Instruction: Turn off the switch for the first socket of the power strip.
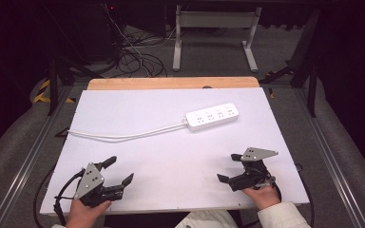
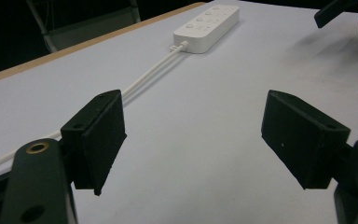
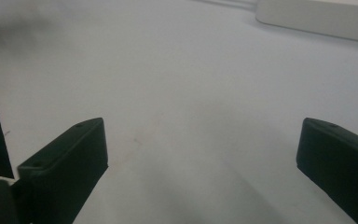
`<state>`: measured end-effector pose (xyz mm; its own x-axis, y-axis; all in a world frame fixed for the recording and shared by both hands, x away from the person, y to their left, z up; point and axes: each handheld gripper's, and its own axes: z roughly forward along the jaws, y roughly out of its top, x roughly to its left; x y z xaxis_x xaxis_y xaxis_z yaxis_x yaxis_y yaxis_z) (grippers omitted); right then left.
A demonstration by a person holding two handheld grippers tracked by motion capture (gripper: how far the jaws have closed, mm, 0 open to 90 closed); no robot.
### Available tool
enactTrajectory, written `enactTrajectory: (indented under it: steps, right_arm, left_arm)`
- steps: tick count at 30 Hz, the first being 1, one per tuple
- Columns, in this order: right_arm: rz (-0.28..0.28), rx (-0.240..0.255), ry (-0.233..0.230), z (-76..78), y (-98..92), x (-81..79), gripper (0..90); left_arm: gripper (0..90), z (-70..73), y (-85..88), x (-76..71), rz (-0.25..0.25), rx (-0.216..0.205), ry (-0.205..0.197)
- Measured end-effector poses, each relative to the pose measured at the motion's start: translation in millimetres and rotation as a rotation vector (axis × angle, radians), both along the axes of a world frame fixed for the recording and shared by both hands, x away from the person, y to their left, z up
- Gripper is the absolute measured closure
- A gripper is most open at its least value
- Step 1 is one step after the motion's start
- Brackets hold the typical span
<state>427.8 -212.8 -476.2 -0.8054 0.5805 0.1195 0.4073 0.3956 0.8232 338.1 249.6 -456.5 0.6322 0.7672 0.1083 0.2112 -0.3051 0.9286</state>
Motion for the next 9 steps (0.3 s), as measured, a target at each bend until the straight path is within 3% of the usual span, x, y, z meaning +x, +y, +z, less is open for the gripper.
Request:
enactTrajectory:
  steps: [4,5,6,9]
  right_arm:
    - [-0.009,0.034,-0.043,3.5,-3.9,-1.2,0.2]
    - [-0.019,0.021,-0.087,5.5,-3.7,-3.6,0.0]
    - [-0.019,0.021,-0.087,5.5,-3.7,-3.6,0.0]
    - [-0.015,0.024,-0.163,9.8,-3.4,-8.5,0.0]
  left_arm:
    - [21.9,-0.1,0.2,-0.3,0.003,-0.006,-0.002]
    - [21.8,-0.1,0.5,-0.3,0.004,-0.006,0.001]
    - [21.8,-0.3,0.5,0.0,0.006,-0.011,0.002]
    - [20.6,-0.2,2.9,1.6,-0.004,-0.041,0.01]
